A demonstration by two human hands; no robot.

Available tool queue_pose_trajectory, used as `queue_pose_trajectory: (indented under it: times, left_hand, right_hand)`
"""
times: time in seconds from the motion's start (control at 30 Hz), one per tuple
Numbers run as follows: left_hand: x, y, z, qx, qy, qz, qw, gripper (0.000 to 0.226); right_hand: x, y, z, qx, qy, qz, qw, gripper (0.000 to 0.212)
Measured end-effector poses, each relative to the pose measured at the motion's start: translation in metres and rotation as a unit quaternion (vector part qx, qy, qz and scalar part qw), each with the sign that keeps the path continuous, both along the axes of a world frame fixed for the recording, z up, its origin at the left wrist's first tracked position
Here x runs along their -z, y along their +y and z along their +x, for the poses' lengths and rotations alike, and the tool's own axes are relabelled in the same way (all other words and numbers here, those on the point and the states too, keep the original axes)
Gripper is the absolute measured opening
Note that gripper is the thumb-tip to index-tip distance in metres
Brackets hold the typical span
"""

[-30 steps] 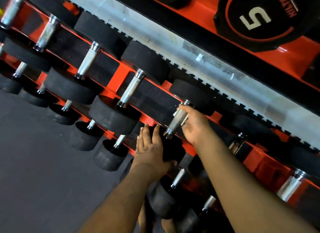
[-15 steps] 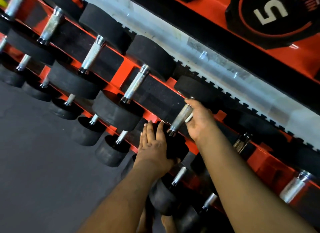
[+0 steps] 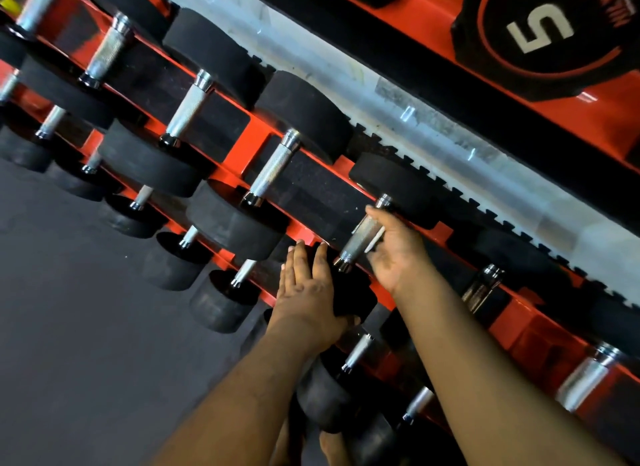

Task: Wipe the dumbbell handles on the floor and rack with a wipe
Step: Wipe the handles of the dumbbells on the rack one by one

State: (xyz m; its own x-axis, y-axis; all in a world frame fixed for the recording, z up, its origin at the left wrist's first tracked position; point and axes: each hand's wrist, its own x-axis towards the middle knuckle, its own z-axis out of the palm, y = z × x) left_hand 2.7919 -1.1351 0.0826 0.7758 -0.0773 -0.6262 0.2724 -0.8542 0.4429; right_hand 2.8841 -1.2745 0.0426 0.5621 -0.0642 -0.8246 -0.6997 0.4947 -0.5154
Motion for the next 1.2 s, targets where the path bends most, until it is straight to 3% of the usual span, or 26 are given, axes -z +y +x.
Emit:
queue_pose_trajectory:
  times: [0.1, 0.27, 0.43, 0.57, 0.7, 0.73, 0.8, 0.87, 0.93, 1.07, 1.13, 1.2]
  left_hand:
    - [0.001, 0.0, 0.001, 0.002, -0.002, 0.001, 1.0, 0.133]
    - [-0.004, -0.001, 0.001, -0.003, 0.002, -0.004, 1.0, 0.132]
    - [0.001, 0.0, 0.001, 0.005, 0.003, 0.005, 1.0, 0.132]
    - [-0.002, 0.0, 0.001, 0.003, 0.004, 0.004, 1.0, 0.133]
    - [0.0, 0.0, 0.001, 0.01, 0.008, 0.006, 1.0, 0.133]
    - [0.0, 0.0, 0.002, 0.009, 0.008, 0.005, 1.0, 0.133]
    - [-0.003, 0.001, 0.002, 0.007, 0.008, 0.003, 1.0, 0.133]
    - [-0.003, 0.001, 0.001, 0.008, 0.005, 0.003, 1.0, 0.132]
    - [0.001, 0.0, 0.001, 0.009, 0.003, 0.003, 1.0, 0.132]
    - [0.005, 0.001, -0.001, 0.013, -0.011, 0.007, 1.0, 0.133]
    - [0.003, 0.001, 0.0, 0.02, -0.011, 0.006, 1.0, 0.132]
    - [0.004, 0.002, 0.0, 0.024, -0.002, 0.006, 1.0, 0.133]
  right_hand:
    - [0.002, -0.002, 0.002, 0.037, -0.021, -0.035, 0.998, 0.033]
    - [0.0, 0.012, -0.005, -0.051, 0.022, -0.011, 0.998, 0.031]
    - [0.006, -0.007, -0.002, 0.08, -0.038, 0.022, 0.996, 0.039]
    - [0.004, 0.017, -0.029, -0.063, 0.003, -0.009, 0.998, 0.037]
    - [0.002, -0.003, -0.015, 0.036, -0.053, -0.033, 0.997, 0.025]
    - [0.002, -0.005, -0.012, 0.038, -0.064, -0.038, 0.996, 0.025]
    - [0.002, 0.0, -0.022, -0.047, -0.043, -0.054, 0.996, 0.02]
    - [0.011, 0.002, -0.045, -0.165, -0.014, -0.123, 0.979, 0.013]
    - [0.023, -0.004, -0.061, -0.22, -0.035, -0.231, 0.947, 0.022]
    - [0.011, -0.007, -0.057, -0.168, -0.172, -0.423, 0.873, 0.025]
    - [0.003, 0.0, -0.049, -0.182, -0.195, -0.493, 0.828, 0.03]
    - [-0.001, 0.012, -0.053, -0.214, -0.192, -0.515, 0.807, 0.035]
